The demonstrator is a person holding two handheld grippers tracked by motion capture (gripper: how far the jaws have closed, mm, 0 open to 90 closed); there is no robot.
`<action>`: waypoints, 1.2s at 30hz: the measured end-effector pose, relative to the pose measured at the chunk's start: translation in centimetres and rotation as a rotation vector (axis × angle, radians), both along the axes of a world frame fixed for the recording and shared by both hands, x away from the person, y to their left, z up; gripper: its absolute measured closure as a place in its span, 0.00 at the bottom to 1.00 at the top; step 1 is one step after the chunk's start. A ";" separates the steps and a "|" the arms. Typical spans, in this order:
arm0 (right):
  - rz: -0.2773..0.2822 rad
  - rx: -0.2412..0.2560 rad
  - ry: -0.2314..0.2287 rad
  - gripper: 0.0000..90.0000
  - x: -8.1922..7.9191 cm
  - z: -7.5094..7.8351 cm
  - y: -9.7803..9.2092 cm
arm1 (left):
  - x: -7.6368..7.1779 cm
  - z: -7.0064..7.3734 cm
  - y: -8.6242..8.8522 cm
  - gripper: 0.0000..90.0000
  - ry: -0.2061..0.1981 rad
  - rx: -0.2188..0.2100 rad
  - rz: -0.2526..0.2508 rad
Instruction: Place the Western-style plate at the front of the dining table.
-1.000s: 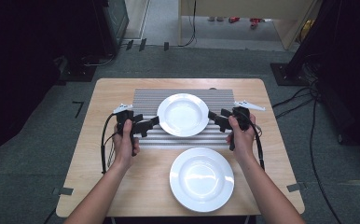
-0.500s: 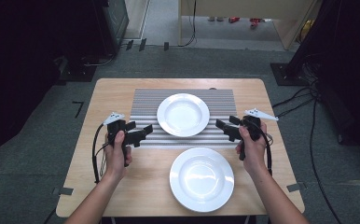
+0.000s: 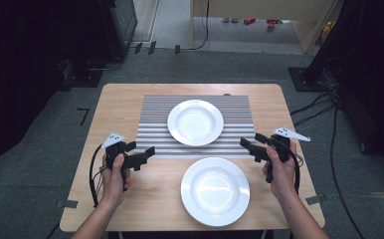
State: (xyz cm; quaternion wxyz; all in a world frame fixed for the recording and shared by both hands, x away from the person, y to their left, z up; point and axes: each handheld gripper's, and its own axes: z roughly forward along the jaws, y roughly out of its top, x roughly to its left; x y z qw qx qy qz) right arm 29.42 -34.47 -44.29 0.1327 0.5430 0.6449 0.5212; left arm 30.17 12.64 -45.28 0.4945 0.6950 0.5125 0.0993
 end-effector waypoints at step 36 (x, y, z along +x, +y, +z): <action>-0.175 -0.055 0.066 0.24 -7.5 -4.7 -8.1 | -6.0 -4.2 7.9 0.12 0.065 0.110 0.128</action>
